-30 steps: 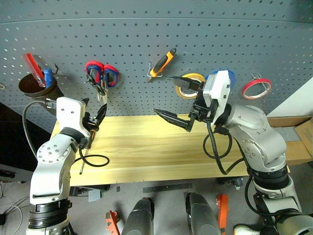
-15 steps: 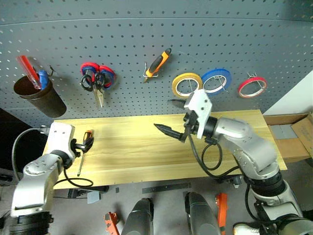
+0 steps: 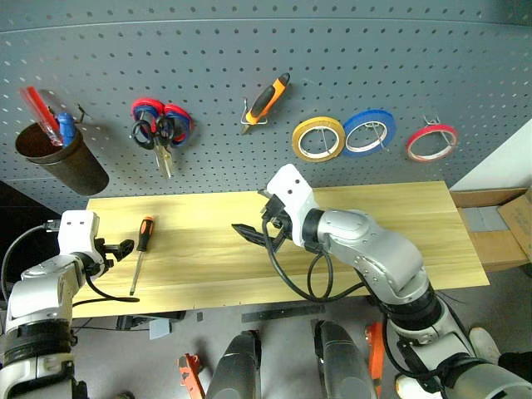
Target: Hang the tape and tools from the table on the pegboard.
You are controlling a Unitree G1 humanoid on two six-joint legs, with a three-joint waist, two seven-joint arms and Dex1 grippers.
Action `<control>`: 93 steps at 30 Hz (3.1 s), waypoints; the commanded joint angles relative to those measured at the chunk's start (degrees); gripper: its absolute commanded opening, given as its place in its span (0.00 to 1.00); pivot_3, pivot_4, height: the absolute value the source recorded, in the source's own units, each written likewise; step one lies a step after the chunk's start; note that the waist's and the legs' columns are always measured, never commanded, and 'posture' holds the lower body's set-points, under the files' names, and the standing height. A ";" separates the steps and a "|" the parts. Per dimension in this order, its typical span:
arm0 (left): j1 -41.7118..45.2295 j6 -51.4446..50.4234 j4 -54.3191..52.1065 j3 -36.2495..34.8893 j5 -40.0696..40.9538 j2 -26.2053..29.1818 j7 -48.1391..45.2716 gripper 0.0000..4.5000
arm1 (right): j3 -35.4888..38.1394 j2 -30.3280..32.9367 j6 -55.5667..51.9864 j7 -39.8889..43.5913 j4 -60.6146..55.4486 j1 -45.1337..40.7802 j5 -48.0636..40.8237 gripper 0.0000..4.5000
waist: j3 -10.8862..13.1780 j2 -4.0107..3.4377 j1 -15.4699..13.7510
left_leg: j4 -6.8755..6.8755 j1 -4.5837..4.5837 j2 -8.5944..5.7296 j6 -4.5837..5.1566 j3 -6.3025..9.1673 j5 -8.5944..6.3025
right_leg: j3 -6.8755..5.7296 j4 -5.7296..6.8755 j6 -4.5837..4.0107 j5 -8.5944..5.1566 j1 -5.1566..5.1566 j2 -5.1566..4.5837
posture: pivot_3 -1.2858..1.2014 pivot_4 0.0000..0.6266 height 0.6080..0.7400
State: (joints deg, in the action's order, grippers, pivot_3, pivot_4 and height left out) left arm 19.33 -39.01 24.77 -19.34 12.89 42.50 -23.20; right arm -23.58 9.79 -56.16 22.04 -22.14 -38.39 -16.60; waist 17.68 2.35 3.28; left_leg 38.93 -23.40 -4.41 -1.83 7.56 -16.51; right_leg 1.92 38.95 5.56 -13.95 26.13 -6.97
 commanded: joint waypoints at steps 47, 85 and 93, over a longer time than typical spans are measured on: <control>-15.30 22.47 -33.70 -5.63 0.51 -13.07 7.40 0.21 | 5.63 6.89 12.78 16.28 -5.40 -3.62 -4.60 1.00 | 2.29 0.00 1.34 | -0.21 -0.37 0.20 -0.44 0.22 -0.01 | -0.88 -0.85 -0.12 0.11 0.08 -0.19 | 0.51 0.47 1.00; 19.33 31.25 -30.46 -11.59 3.57 -4.00 13.41 0.21 | 10.36 7.02 30.11 23.42 8.05 -11.43 -2.43 1.00 | -4.98 0.51 -1.26 | -0.01 -0.37 0.05 -0.89 0.23 0.20 | -1.33 -0.93 -0.36 0.51 -0.04 0.09 | 0.53 0.22 1.00; 19.13 41.50 -17.75 -11.38 1.64 -4.30 13.04 0.21 | 9.60 6.18 30.17 23.03 7.84 -11.49 -2.11 1.00 | -5.38 0.54 -1.03 | 0.01 -0.25 0.08 -0.97 0.23 0.26 | -1.33 -0.83 -0.44 0.62 -0.05 0.12 | 0.53 0.22 1.00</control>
State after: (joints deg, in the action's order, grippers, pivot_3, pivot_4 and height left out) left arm 37.44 -1.01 6.93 -29.60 15.12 37.37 -10.30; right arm -14.66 16.35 -27.36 45.36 -12.53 -48.92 -18.80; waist 12.30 2.88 2.25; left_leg 38.95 -23.65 -4.33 -2.81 7.79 -16.24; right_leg 0.60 38.12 5.12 -13.32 26.08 -6.84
